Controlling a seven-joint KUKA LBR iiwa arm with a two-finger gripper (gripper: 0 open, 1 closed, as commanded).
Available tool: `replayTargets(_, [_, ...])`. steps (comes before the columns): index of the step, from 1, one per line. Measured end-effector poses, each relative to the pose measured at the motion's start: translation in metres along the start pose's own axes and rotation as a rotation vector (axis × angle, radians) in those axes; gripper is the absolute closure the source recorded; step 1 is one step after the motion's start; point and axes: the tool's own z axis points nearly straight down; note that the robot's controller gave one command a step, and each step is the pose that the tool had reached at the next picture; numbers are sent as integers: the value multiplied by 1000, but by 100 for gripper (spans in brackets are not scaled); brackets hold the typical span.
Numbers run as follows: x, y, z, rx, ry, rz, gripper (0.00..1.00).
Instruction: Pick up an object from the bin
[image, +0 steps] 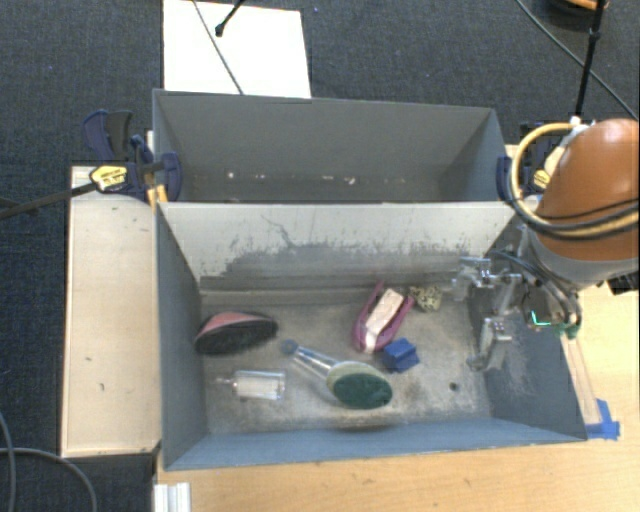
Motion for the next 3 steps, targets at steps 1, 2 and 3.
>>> replayTargets(1, [-7, 109, 118, -3, 4, -344, 0])
replayTargets(2, [16, 96, 180, -1, 3, -371, 0])
replayTargets(3, [14, 97, 177, 0, -2, -375, 100])
